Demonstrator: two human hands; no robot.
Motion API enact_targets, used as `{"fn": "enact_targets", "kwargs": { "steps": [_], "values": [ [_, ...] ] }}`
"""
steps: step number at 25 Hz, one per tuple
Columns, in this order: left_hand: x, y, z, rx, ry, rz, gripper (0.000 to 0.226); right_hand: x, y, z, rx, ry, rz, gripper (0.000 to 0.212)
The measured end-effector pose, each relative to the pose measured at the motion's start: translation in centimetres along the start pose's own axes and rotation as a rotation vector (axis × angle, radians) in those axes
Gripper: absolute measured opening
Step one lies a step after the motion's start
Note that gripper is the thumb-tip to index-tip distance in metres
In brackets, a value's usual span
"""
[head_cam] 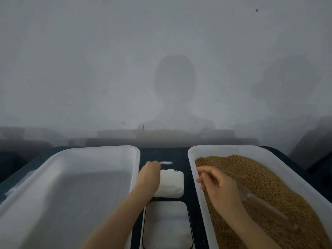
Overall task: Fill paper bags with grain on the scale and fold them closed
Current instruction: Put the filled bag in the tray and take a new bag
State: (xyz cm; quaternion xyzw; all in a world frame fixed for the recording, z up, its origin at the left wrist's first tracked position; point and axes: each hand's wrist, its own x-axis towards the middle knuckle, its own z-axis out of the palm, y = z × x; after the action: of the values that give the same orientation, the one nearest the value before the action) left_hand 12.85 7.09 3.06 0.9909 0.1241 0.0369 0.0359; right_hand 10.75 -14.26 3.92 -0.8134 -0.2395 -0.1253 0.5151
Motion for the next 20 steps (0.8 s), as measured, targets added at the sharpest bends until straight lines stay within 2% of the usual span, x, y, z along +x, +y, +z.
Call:
{"fn": "enact_targets", "kwargs": {
  "steps": [2, 4, 6, 9, 11, 14, 17, 20],
  "values": [
    [-0.8, -0.5, -1.6, -0.367, 0.175, -0.097, 0.020, 0.0, 0.1, 0.0, 0.005, 0.002, 0.009, 0.025],
    [-2.3, -1.0, -2.7, -0.827, 0.229, -0.201, 0.028, 0.0, 0.1, 0.1, -0.004, -0.003, 0.020, 0.024],
    [-4.4, -1.1, -3.5, -1.269, 0.115, -0.272, 0.027, -0.3, -0.2, 0.3, -0.020, -0.007, -0.023, 0.025],
    [-7.6, -0.9, -3.6, -1.731, -0.163, -0.281, 0.017, -1.1, -1.0, 1.2, -0.156, -0.084, -0.309, 0.020],
    [-8.7, -1.1, -3.3, -1.795, -0.241, -0.266, 0.018, -1.7, -1.6, 2.2, -0.321, -0.171, -0.486, 0.027],
    [-9.1, -1.3, -3.0, -1.702, -0.233, -0.298, 0.021, -1.8, -1.5, 3.1, -0.512, -0.109, -0.660, 0.029],
    [-9.6, -1.2, -3.0, -1.586, -0.199, -0.274, 0.024, -1.6, -1.3, 2.8, -0.523, -0.057, -0.690, 0.024],
    [-10.2, -1.3, -3.2, -1.613, -0.187, -0.280, 0.022, -1.6, -1.1, 2.5, -0.459, -0.060, -0.649, 0.023]
  ]
}}
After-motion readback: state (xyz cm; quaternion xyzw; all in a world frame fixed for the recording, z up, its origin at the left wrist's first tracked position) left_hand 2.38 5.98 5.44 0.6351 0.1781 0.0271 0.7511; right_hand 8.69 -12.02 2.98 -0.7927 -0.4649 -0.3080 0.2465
